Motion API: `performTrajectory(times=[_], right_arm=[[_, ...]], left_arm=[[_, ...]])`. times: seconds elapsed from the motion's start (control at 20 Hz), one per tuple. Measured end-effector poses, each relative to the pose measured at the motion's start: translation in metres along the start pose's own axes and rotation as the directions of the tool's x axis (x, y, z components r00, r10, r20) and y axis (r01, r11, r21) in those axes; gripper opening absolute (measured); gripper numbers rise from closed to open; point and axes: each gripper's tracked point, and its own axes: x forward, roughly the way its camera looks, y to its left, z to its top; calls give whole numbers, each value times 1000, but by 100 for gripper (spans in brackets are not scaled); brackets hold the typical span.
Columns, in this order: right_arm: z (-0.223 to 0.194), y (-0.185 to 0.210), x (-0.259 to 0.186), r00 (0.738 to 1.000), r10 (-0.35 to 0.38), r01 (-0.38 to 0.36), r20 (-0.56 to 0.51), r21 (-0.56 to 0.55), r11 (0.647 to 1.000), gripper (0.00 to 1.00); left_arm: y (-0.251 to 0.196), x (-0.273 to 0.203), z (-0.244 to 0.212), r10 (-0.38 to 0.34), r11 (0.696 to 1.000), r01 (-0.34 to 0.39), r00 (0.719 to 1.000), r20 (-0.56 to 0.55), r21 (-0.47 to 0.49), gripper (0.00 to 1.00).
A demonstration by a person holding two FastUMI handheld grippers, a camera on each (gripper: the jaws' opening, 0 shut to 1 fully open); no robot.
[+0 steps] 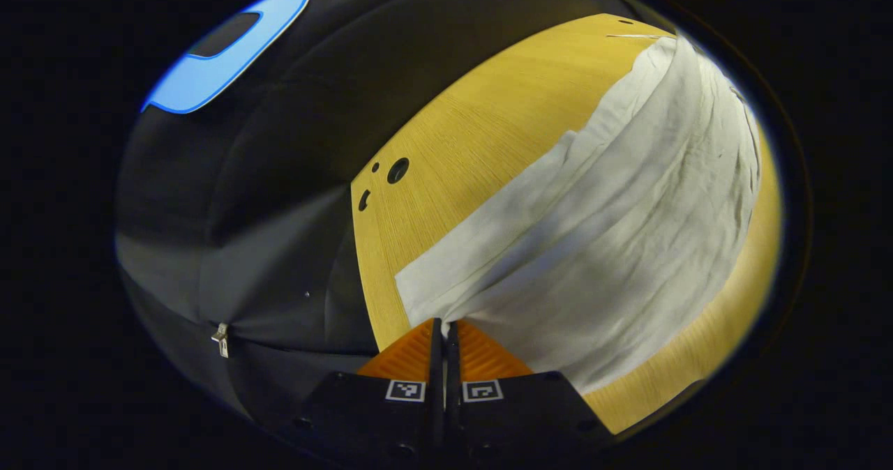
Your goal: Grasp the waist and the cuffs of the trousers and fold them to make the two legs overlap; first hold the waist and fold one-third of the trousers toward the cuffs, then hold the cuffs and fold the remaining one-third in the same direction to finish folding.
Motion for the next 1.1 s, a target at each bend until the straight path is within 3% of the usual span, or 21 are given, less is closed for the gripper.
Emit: performTrajectory(times=[0.3, 0.45, 0.65, 0.7, 0.75, 0.8, 0.85, 0.9, 0.95, 1.0, 1.05, 1.1], right_arm=[[-13, 22, 31, 999, 35, -37, -33, -59, 998, 6], [-21, 29, 37, 997, 55, -59, -57, -68, 996, 7], [-22, 28, 38, 998, 26, -33, -59, -133, 991, 22], [-21, 27, 38, 998, 12, -20, -55, -148, 989, 32], [-21, 27, 37, 998, 6, -15, -57, -156, 988, 28], [-20, 21, 35, 998, -13, 4, -57, -164, 986, 34], [-17, 13, 34, 998, -39, 30, -50, -174, 984, 45], [-16, 4, 31, 997, -69, 59, -46, -177, 982, 64], [-15, -2, 31, 995, -89, 80, -44, -169, 982, 77], [-16, -7, 29, 994, -101, 93, -46, -155, 983, 96], [-16, -14, 24, 992, -117, 109, -48, -149, 983, 98], [-15, -23, 20, 988, -145, 136, -45, -155, 978, 98]], left_arm=[[-11, 22, 1, 11, 999, -9, 999, -49, 39, 5], [-23, 29, -6, -33, 999, 35, 996, -81, 31, 5], [-23, 31, -4, -4, 999, 7, 997, -78, 36, 7], [-22, 30, -5, 21, 999, -17, 996, -82, 46, 9], [-19, 29, -4, 48, 998, -44, 996, -77, 55, 19], [-15, 27, -3, 67, 996, -62, 995, -75, 69, 27], [-9, 27, -2, 92, 992, -86, 993, -72, 87, 42], [-4, 25, -3, 120, 988, -111, 990, -72, 109, 46], [1, 23, -2, 147, 982, -137, 987, -64, 132, 65], [7, 21, 1, 175, 974, -166, 983, -51, 153, 75], [9, 20, 3, 189, 970, -180, 981, -42, 161, 89], [12, 16, 4, 211, 965, -204, 977, -29, 166, 96]])
